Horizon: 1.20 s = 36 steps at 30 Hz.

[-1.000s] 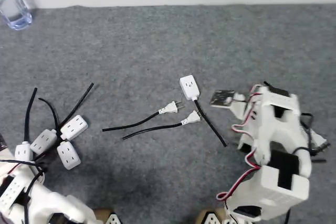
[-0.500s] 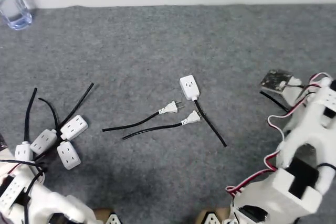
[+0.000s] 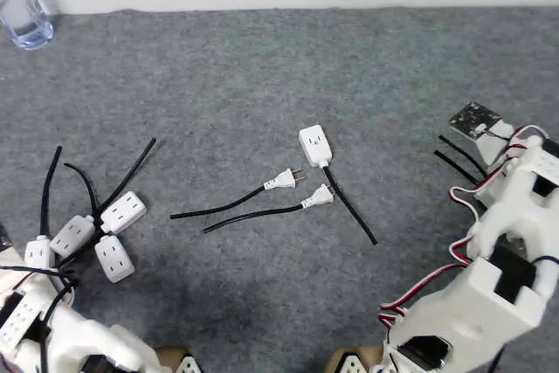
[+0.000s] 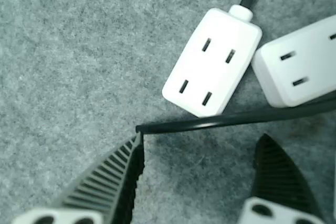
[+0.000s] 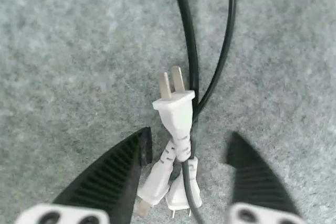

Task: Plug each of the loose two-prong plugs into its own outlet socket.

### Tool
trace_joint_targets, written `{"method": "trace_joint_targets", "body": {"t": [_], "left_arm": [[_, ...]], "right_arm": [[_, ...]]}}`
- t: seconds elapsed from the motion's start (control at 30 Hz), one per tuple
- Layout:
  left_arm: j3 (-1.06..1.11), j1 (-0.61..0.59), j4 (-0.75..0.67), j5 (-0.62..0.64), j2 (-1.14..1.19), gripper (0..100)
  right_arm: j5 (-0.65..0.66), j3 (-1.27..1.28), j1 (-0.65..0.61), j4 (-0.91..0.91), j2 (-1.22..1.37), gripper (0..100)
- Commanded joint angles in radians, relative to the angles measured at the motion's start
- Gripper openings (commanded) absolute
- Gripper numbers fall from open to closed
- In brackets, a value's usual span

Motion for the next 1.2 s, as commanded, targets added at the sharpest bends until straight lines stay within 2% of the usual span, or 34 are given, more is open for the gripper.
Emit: {"method": "trace_joint_targets", "body": {"t": [0.0,0.17,0.37,0.53,0.73,0.83,1.0,1.17], "left_arm": [[-0.002,0.002,-0.018,-0.009,-0.015,32],[-0.002,0.002,-0.018,-0.009,-0.015,32],[-0.002,0.002,-0.018,-0.009,-0.015,32],[-0.002,0.002,-0.018,-0.009,-0.015,32],[0.005,0.002,-0.018,-0.009,-0.021,32],[0.005,0.002,-0.018,-0.009,-0.021,32],[0.005,0.002,-0.018,-0.009,-0.021,32],[0.005,0.002,-0.018,-0.009,-0.021,32]], "right_arm": [[0.02,-0.058,-0.031,0.062,-0.056,37.4],[0.023,-0.054,-0.159,0.254,-0.239,28.0],[0.02,-0.052,-0.414,0.444,-0.43,27.7],[-0.075,-0.04,-0.641,0.423,-0.44,27.7],[-0.091,0.055,-0.86,0.306,-0.383,27.5],[-0.086,0.064,-0.906,0.286,-0.334,27.5],[0.025,0.058,-0.94,0.286,-0.189,27.4],[0.083,-0.008,-0.921,0.295,-0.044,27.3]]}}
